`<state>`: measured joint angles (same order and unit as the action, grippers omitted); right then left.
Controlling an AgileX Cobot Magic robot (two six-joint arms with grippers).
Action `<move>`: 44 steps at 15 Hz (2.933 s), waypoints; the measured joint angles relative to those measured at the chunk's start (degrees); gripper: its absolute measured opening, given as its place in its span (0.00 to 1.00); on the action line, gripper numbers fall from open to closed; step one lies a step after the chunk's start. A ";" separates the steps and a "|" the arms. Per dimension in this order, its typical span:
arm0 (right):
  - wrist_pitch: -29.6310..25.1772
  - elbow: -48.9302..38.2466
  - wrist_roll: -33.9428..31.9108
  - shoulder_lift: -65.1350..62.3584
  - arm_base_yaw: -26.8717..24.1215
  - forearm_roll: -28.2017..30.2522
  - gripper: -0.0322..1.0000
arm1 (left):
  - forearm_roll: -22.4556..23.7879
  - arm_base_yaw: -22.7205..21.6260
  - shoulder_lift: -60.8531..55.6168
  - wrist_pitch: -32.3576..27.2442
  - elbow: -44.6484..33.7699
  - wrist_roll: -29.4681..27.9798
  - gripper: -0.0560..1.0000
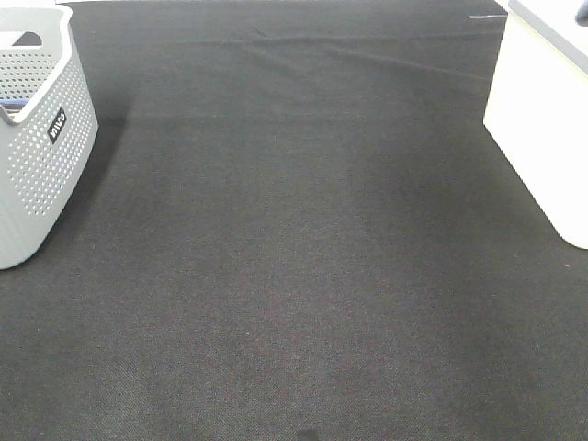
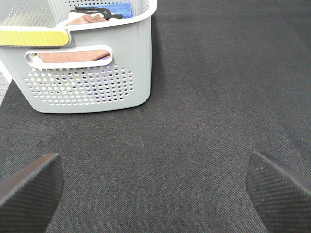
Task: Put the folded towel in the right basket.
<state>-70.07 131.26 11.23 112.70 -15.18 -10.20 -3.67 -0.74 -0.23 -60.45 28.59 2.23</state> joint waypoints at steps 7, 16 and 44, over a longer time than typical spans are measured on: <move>0.00 0.00 1.72 9.63 -1.15 -3.67 0.09 | 0.00 0.00 0.00 0.00 0.00 0.00 0.97; 0.11 0.06 -0.29 14.55 -4.98 -4.76 0.76 | 0.00 0.00 0.00 0.00 0.00 0.00 0.97; 4.24 -88.81 -5.21 -59.13 17.13 0.57 0.78 | 0.00 0.00 0.00 0.00 0.00 0.00 0.97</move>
<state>-65.83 42.46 6.02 53.57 1.95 -9.63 -3.67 -0.74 -0.23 -60.45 28.59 2.23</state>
